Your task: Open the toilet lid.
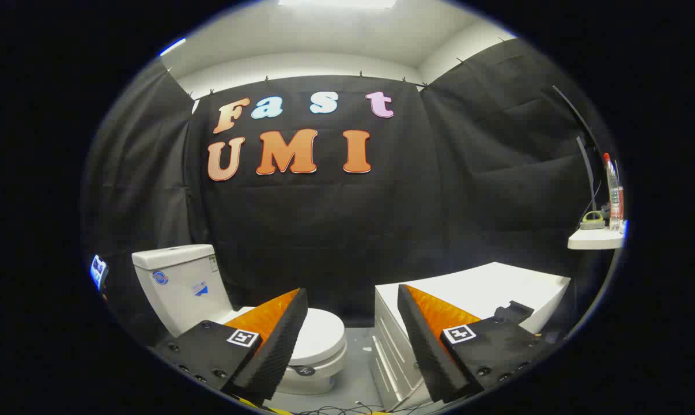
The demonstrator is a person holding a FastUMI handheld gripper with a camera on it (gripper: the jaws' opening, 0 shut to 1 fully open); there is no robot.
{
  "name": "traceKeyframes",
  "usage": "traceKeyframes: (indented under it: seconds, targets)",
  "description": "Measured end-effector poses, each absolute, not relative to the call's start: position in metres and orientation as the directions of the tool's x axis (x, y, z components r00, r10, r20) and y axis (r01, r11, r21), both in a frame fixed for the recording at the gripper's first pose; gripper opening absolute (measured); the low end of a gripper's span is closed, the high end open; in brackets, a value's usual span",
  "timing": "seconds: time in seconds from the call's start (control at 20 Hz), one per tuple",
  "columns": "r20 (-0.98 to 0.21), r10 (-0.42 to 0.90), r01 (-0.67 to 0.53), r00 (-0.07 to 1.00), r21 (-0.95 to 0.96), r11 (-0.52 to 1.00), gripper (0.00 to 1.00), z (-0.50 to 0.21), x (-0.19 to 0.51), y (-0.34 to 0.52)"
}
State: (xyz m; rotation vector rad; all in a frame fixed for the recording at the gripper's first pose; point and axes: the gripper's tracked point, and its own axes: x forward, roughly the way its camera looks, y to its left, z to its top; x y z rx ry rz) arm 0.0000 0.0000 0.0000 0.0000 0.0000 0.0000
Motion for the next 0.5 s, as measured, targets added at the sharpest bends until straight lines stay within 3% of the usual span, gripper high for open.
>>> traceKeyframes:
  seconds: [0.5]
  targets:
    - [-0.022, 0.024, -0.025, 0.999, -0.026, 0.999, 1.00, -0.004, 0.026, 0.018]
